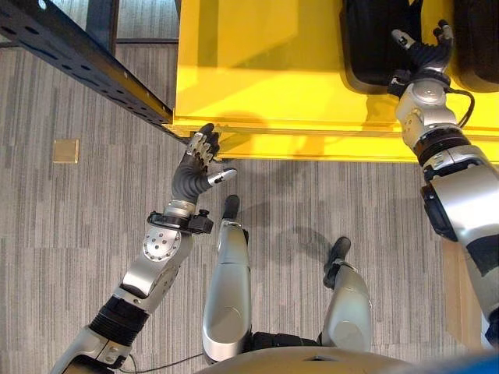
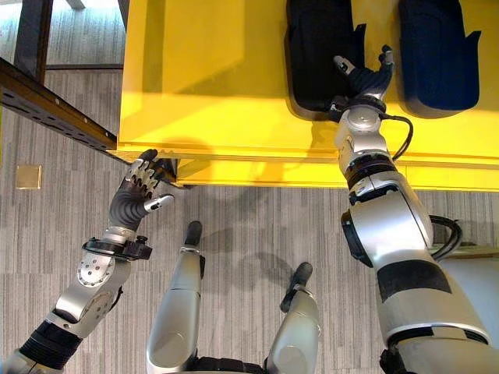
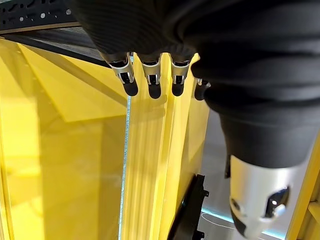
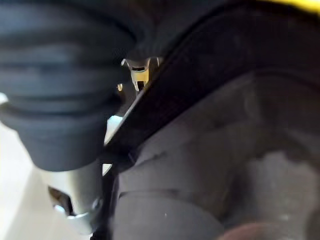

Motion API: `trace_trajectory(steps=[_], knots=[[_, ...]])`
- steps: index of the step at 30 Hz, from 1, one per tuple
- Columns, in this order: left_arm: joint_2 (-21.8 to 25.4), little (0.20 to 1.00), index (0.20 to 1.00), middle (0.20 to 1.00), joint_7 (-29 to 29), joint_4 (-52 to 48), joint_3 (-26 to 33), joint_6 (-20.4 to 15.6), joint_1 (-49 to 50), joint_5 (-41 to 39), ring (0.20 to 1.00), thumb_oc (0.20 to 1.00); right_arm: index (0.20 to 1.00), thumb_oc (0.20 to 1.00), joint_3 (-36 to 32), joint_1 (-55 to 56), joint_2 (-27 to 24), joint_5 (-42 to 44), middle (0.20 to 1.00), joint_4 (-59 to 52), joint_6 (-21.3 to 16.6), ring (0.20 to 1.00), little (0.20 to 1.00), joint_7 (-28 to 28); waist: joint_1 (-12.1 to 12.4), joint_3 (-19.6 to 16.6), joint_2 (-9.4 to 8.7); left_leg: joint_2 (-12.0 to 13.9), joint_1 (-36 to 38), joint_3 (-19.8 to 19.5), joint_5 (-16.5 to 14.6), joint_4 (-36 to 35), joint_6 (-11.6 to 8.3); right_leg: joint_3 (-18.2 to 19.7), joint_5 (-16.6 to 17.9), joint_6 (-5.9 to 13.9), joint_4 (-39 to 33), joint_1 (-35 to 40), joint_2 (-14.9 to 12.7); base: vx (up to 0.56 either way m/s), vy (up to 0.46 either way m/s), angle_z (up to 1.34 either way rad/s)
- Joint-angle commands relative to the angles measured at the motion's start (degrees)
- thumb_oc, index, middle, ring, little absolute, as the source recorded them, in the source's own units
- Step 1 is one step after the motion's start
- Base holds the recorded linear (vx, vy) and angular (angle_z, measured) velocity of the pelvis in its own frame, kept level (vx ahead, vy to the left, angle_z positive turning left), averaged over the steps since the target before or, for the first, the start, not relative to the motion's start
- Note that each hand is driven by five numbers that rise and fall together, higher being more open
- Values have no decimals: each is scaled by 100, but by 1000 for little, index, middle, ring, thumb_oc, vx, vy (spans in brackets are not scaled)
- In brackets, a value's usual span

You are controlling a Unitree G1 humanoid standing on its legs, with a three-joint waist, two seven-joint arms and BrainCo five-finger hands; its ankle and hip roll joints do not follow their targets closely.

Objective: Move parts from the plastic box to the shelf.

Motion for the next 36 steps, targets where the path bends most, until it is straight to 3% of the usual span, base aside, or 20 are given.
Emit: trace_trajectory(steps=[1, 2, 9, 16, 18, 23, 27, 36], knots=[[49, 1000, 1000, 1000, 40, -250, 310, -366, 114, 37, 1000, 1000, 1000, 1000, 111, 171, 173, 31, 1000, -465, -198, 1000, 1000, 101, 84, 61, -33, -28, 59, 413, -210, -149, 272, 3, -623, -553, 825, -54, 534, -84, 28, -5], [49, 1000, 1000, 1000, 44, -263, 308, -365, 115, 33, 1000, 1000, 1000, 1000, 102, 171, 164, 23, 1000, -515, -211, 1000, 1000, 77, 78, 63, -28, -36, -18, 434, -46, -180, 306, -34, -495, -596, 784, -121, 524, 0, 0, 0], [37, 1000, 1000, 1000, 111, -310, 385, -339, 168, 51, 1000, 1000, 1000, 1000, 143, 241, -67, -238, 1000, -1287, -327, 1000, 1000, -150, -3, 63, -72, -8, 2, 444, -39, -203, 295, -15, -495, -599, 779, -133, 538, -12, 4, 0], [-37, 1000, 1000, 1000, 188, -342, 543, -326, 197, 194, 1000, 1000, 1000, 1000, -77, 694, -701, -1131, 1000, -3086, -412, 1000, 1000, -570, -139, 63, -151, 13, -14, 459, -57, -191, 297, -13, -475, -587, 778, -160, 547, 0, 0, 0], [-65, 1000, 1000, 1000, 206, -310, 576, -331, 209, 217, 1000, 1000, 1000, 1000, -179, 853, -885, -1497, 1000, -3502, -364, 1000, 1000, -692, -165, 63, -165, 12, -13, 468, -66, -188, 299, -2, -479, -583, 780, -164, 548, 0, 0, 0], [-122, 1000, 1000, 1000, 234, -372, 806, -339, 266, 465, 1000, 1000, 1000, 1000, -836, 1523, -1631, -3482, 1000, -5294, 24, 1000, 1000, -1199, -243, 63, -189, 13, -61, 452, -113, -115, 317, 18, -523, -568, 842, -200, 540, 2, -4, -1], [-143, 1000, 1000, 1000, 218, -386, 874, -357, 305, 548, 1000, 1000, 1000, 1000, -1117, 1834, -1712, -3989, 1000, -5871, 109, 1000, 1000, -1263, -253, 63, -212, 6, -62, 451, -124, -106, 322, 44, -549, -561, 868, -209, 556, 9, -15, -4], [-282, 1000, 1000, 1000, 211, -461, 1094, -345, 438, 831, 1000, 1000, 1000, 1000, -1728, 3430, -1364, -5379, 1000, -7608, 187, 1000, 1000, -978, -326, 63, -260, 7, -92, 436, -133, -79, 338, 54, -570, -548, 871, -224, 562, 0, 0, 0]])
